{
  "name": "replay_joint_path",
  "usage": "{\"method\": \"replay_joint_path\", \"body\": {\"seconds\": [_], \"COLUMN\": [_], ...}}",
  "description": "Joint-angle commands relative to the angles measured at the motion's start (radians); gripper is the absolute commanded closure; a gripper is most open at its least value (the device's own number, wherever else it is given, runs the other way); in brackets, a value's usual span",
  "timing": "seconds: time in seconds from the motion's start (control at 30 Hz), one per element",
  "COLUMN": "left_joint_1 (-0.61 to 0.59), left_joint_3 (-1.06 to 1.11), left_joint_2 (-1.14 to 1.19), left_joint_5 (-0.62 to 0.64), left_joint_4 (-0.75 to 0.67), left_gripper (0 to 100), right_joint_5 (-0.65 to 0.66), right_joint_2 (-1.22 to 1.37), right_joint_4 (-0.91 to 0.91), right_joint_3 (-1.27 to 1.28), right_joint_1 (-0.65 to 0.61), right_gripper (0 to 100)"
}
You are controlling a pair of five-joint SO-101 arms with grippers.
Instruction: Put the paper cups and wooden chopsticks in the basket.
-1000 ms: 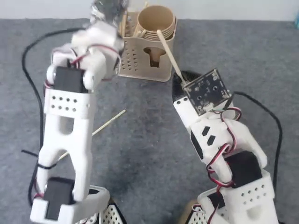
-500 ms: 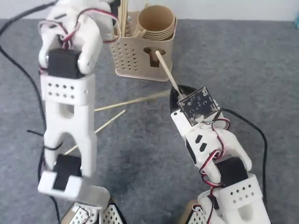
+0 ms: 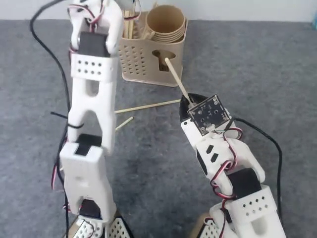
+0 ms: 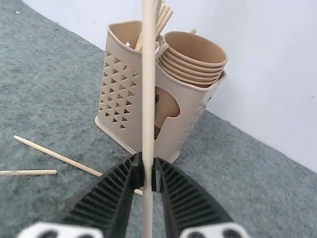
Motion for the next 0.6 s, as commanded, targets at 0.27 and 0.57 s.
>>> {"method": "replay_joint_path", "body": {"seconds": [0.27, 0.57], "left_joint_1": [-0.069, -0.078], "left_joint_3": [-0.166, -0.234], "left_joint_2": [0.175, 0.15], "left_joint_5": [0.011, 0.012], "left_joint_4": [0.055, 0.333], "left_gripper": [98, 68], "right_joint_5": [-0.017, -0.017], "right_joint_2": [-0.021, -0.021], "right_joint_4": [-0.025, -0.025], "right_joint_3": [-0.008, -0.009], "right_joint_1": [0.012, 0.013], "right_gripper": [99.1, 99.1]}}
